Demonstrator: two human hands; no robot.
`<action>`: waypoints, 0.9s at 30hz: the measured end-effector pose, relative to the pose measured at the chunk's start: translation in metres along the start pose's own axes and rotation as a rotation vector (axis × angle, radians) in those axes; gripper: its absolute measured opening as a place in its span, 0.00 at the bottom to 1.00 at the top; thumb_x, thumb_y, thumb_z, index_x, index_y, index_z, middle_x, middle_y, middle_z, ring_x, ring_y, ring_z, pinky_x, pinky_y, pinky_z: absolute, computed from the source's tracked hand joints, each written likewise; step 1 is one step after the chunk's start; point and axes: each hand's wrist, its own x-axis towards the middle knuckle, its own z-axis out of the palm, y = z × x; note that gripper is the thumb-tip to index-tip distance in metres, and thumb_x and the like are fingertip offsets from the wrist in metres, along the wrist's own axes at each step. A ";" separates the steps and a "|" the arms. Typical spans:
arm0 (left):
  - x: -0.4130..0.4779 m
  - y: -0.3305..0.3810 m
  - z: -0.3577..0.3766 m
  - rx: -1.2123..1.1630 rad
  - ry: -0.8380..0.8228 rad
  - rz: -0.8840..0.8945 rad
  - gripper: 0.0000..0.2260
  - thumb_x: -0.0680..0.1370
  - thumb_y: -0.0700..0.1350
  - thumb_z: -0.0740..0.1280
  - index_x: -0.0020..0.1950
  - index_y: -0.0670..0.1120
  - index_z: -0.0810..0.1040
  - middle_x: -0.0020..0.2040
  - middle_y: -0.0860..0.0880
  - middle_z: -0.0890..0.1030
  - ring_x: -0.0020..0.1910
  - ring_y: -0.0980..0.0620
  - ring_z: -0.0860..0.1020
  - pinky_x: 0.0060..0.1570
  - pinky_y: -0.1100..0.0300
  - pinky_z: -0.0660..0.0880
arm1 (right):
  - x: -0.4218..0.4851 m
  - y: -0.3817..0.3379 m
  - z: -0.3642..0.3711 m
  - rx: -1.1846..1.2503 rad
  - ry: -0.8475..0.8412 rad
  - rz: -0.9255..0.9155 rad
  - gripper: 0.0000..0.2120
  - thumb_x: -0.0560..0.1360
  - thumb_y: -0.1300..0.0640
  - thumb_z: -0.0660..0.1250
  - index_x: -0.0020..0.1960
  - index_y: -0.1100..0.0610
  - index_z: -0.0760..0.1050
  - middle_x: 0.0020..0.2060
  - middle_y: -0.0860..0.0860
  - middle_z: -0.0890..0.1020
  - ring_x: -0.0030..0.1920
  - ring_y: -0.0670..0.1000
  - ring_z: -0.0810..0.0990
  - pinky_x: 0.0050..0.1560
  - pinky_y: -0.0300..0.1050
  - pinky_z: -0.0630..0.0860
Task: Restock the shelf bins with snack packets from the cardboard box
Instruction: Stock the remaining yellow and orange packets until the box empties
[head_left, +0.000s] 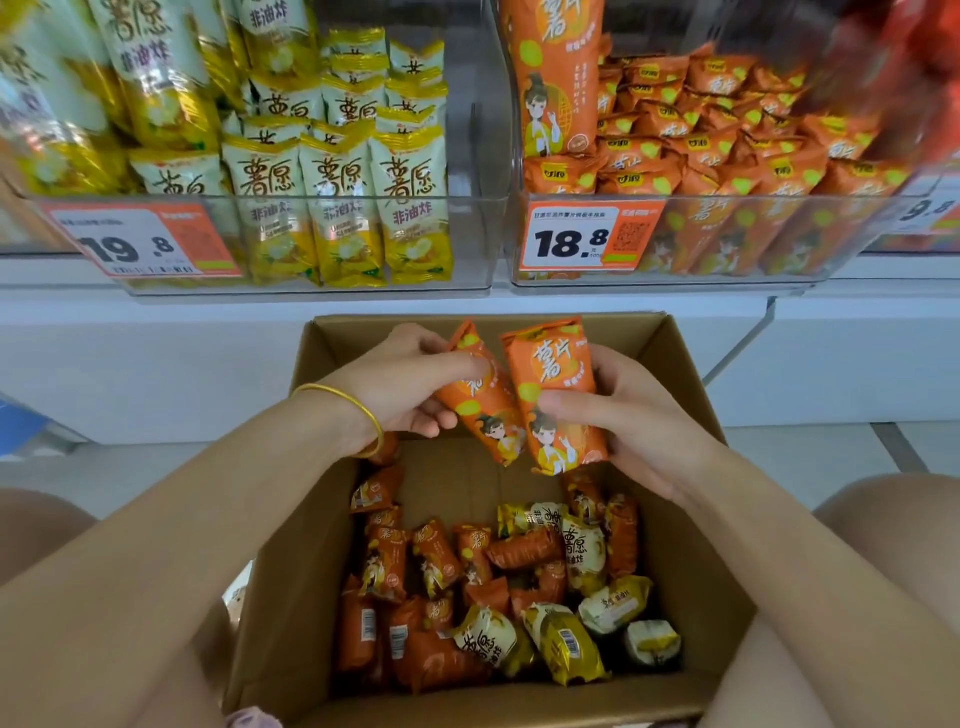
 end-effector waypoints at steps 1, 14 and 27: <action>-0.001 0.002 0.000 0.028 0.021 0.050 0.19 0.74 0.49 0.70 0.60 0.44 0.69 0.41 0.43 0.79 0.29 0.52 0.75 0.26 0.62 0.73 | -0.001 -0.003 -0.002 -0.036 -0.023 -0.029 0.30 0.59 0.56 0.79 0.59 0.56 0.75 0.50 0.52 0.84 0.49 0.51 0.84 0.44 0.42 0.79; -0.014 0.130 0.042 0.167 -0.007 0.540 0.11 0.76 0.51 0.66 0.55 0.48 0.78 0.47 0.45 0.81 0.43 0.46 0.82 0.42 0.52 0.81 | -0.013 -0.109 -0.064 -0.306 -0.170 -0.267 0.37 0.57 0.39 0.79 0.62 0.47 0.74 0.59 0.50 0.81 0.60 0.51 0.79 0.57 0.46 0.77; 0.060 0.161 0.021 1.500 0.901 1.208 0.15 0.76 0.45 0.62 0.61 0.43 0.76 0.71 0.38 0.67 0.71 0.38 0.62 0.69 0.37 0.57 | 0.135 -0.184 -0.143 -0.039 0.218 -0.453 0.26 0.64 0.56 0.77 0.60 0.51 0.72 0.52 0.49 0.82 0.50 0.48 0.82 0.46 0.44 0.79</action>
